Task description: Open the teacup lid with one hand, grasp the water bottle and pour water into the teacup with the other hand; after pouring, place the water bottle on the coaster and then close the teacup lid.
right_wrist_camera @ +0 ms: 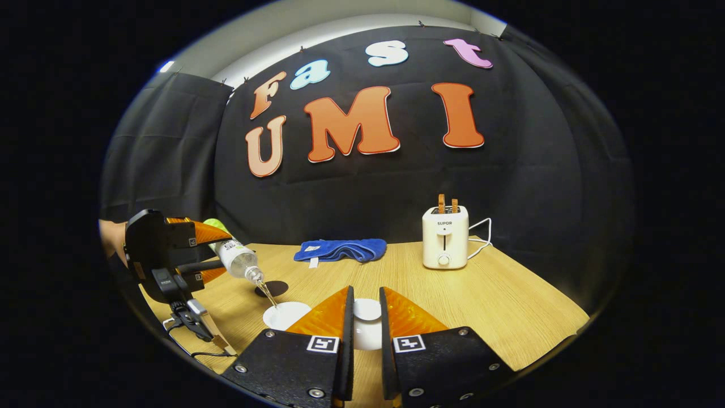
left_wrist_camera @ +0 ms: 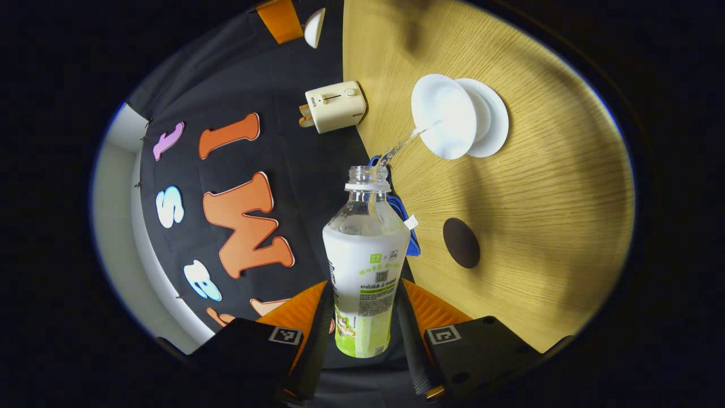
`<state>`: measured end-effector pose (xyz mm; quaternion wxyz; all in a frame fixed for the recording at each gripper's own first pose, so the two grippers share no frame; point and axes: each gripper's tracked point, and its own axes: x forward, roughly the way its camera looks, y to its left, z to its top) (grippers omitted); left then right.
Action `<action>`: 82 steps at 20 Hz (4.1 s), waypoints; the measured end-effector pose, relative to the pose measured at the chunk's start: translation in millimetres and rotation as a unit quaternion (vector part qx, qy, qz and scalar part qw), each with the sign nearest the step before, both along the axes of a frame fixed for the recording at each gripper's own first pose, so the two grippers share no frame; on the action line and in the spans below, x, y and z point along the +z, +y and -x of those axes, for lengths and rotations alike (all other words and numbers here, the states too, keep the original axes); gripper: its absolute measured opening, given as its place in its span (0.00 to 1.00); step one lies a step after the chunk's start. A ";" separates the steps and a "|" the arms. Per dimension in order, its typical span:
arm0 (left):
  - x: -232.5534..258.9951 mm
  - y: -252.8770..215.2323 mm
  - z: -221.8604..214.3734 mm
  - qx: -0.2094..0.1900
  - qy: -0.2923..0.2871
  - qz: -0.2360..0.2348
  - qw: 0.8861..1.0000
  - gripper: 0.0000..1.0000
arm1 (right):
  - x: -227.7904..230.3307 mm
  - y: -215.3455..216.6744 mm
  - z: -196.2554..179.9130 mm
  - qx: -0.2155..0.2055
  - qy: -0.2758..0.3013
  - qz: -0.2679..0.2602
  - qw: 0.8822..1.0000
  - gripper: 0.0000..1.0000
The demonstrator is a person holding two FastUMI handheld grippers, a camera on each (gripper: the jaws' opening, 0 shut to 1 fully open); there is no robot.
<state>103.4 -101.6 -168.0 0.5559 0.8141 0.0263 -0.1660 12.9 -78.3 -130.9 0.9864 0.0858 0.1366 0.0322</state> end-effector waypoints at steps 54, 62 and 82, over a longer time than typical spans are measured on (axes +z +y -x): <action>-20.2 -2.7 -0.8 -0.005 0.010 0.149 0.989 0.63 | -3.9 50.2 -3.5 0.063 -0.006 0.010 0.998 0.20; -20.9 36.3 -19.1 0.088 -0.021 0.417 0.904 0.64 | -18.8 63.1 -9.9 0.072 0.010 0.021 0.997 0.20; -11.3 65.8 -91.4 0.226 0.061 0.800 0.553 0.64 | -25.2 100.4 -37.3 0.092 0.025 0.039 0.995 0.21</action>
